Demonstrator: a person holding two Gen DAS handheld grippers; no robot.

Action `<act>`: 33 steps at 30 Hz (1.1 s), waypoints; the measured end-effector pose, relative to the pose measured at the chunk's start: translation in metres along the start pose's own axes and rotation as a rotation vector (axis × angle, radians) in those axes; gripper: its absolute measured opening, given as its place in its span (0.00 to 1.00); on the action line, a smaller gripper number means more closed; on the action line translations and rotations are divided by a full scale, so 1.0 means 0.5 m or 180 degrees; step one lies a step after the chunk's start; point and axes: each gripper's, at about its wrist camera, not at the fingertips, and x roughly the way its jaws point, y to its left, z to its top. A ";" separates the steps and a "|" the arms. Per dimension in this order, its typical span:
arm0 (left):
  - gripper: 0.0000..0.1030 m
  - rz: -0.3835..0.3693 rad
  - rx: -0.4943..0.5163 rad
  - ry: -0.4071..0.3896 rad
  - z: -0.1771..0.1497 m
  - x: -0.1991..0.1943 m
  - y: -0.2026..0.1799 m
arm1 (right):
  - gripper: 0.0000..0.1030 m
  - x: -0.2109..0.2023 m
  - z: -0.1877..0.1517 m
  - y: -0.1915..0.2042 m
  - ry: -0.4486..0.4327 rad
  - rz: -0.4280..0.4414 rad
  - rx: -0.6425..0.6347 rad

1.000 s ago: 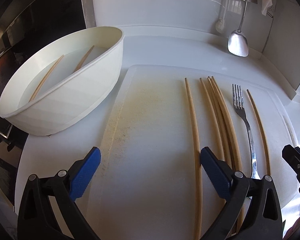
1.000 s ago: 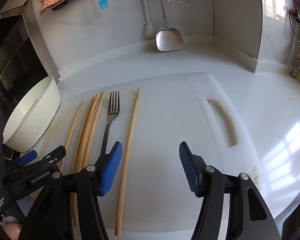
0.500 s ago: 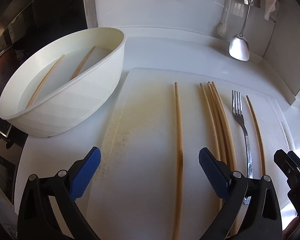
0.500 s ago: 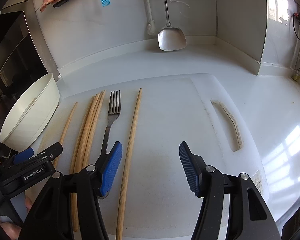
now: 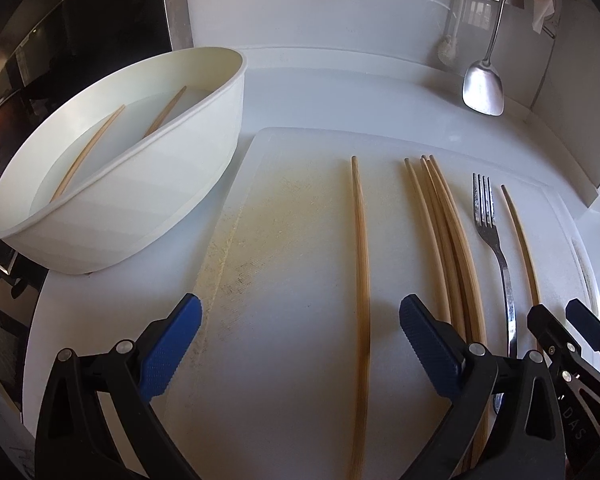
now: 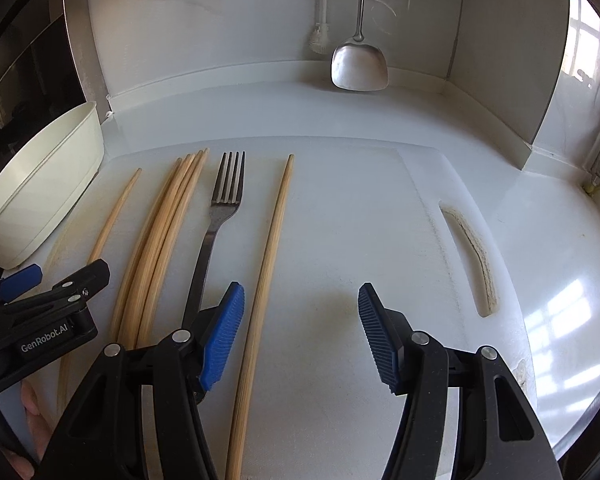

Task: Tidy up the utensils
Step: 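Close the right tool on another wooden chopstick beside the fork, then lift the chopstick with the right tool and carry it over the bowl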

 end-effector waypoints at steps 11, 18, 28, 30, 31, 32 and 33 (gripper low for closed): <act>0.81 -0.0090 0.0102 -0.0104 -0.004 -0.007 -0.018 | 0.27 -0.006 -0.007 0.034 -0.0158 0.0046 -0.0319; 0.48 -0.0176 0.0266 -0.0168 -0.002 -0.018 -0.042 | 0.14 -0.007 -0.007 0.044 -0.0170 0.0108 -0.0387; 0.07 -0.0259 0.0407 -0.0209 -0.002 -0.024 -0.079 | 0.06 -0.010 -0.011 0.040 -0.0228 0.0140 -0.0420; 0.07 -0.0290 0.0380 -0.0185 0.001 -0.023 -0.075 | 0.06 -0.011 -0.010 0.033 -0.0221 0.0190 -0.0362; 0.07 -0.0315 0.0353 -0.0165 0.003 -0.022 -0.072 | 0.06 -0.012 -0.008 0.028 -0.0212 0.0222 -0.0317; 0.07 -0.0340 0.0325 -0.0148 0.003 -0.022 -0.069 | 0.06 -0.013 -0.008 0.023 -0.0202 0.0250 -0.0272; 0.07 -0.0361 0.0304 -0.0133 0.004 -0.023 -0.066 | 0.06 -0.014 -0.007 0.017 -0.0195 0.0273 -0.0231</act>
